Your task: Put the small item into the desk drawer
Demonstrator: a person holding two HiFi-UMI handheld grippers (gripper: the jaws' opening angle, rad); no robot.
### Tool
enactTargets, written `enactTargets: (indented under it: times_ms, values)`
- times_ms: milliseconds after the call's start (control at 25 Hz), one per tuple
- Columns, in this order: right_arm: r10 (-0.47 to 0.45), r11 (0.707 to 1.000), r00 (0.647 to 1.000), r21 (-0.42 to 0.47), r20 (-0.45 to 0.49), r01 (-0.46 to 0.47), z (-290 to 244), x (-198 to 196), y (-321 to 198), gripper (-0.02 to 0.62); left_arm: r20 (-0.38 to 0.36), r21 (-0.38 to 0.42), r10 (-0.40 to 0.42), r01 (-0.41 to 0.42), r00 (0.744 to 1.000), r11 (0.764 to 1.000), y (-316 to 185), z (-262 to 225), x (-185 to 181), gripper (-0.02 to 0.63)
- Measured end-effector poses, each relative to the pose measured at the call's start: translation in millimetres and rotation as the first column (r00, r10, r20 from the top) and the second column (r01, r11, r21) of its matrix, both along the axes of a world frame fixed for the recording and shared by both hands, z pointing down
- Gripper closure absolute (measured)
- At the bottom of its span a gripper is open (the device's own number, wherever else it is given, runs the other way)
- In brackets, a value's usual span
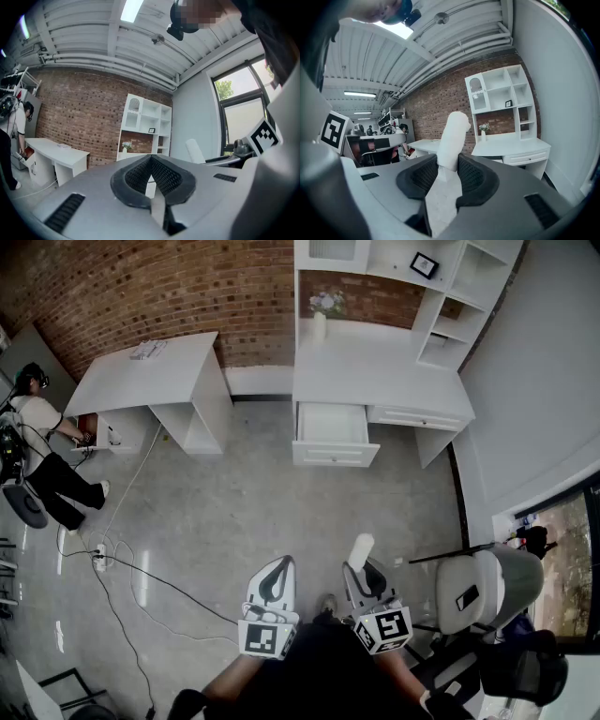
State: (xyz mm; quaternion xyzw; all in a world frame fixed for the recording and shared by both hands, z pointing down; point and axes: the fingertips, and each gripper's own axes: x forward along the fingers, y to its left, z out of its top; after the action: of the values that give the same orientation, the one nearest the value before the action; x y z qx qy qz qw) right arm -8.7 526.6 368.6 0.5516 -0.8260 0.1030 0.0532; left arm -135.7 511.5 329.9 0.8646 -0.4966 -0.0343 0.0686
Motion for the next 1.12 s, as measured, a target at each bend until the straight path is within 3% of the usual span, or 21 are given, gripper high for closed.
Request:
enactTargets:
  times_ms: [600,1120]
  values:
    - [-0.006,1.000,1.000,0.021,0.012,0.006,-4,7,2,0.453,0.062,0.008,0.016,-0.017,0.998,1.000,2,4,8,0.583]
    - [-0.022,0.999,0.999,0.029,0.036,0.020,-1,51,2,0.451,0.060,0.017,0.002,-0.003,0.998,1.000,4,5,54,0.583]
